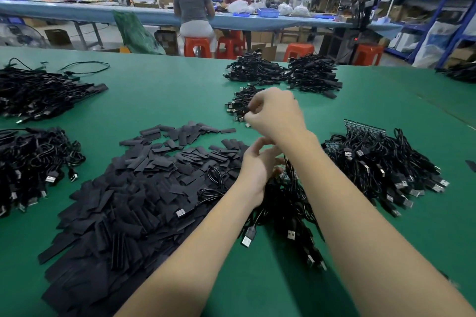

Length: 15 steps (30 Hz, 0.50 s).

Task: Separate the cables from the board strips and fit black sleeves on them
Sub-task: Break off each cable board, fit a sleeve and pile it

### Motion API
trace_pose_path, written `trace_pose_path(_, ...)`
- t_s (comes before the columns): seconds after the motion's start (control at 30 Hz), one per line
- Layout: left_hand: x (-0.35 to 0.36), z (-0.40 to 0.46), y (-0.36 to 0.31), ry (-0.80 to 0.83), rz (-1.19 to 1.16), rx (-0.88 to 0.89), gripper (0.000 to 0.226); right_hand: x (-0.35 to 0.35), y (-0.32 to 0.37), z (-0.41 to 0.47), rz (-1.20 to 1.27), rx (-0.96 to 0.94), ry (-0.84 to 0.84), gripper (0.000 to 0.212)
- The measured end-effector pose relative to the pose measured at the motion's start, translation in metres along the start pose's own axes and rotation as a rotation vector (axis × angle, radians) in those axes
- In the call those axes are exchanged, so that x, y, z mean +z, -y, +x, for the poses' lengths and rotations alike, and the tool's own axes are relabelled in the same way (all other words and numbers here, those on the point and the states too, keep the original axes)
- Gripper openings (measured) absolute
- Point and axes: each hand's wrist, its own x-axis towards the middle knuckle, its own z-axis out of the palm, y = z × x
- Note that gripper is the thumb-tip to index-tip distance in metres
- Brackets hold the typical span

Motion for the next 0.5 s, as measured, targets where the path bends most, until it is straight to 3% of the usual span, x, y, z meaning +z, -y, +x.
trace_pose_path(0.07,0.003,0.001,-0.001,-0.009,-0.003,0.000,0.013,-0.020,-0.018,-0.013,0.197,0.067,-0.123,0.003)
trace_pose_path(0.17,0.004,0.002,-0.005,-0.011,-0.077,-0.024,0.013,-0.028,-0.051,-0.036,0.499,0.233,-0.201,0.004)
trace_pose_path(0.3,0.002,0.001,-0.011,0.018,-0.173,-0.094,0.011,-0.015,-0.083,-0.062,0.845,0.447,-0.135,0.003)
trace_pose_path(0.5,-0.002,0.003,-0.024,0.037,-0.067,-0.127,0.004,-0.004,-0.095,-0.067,1.325,0.476,0.013,0.005)
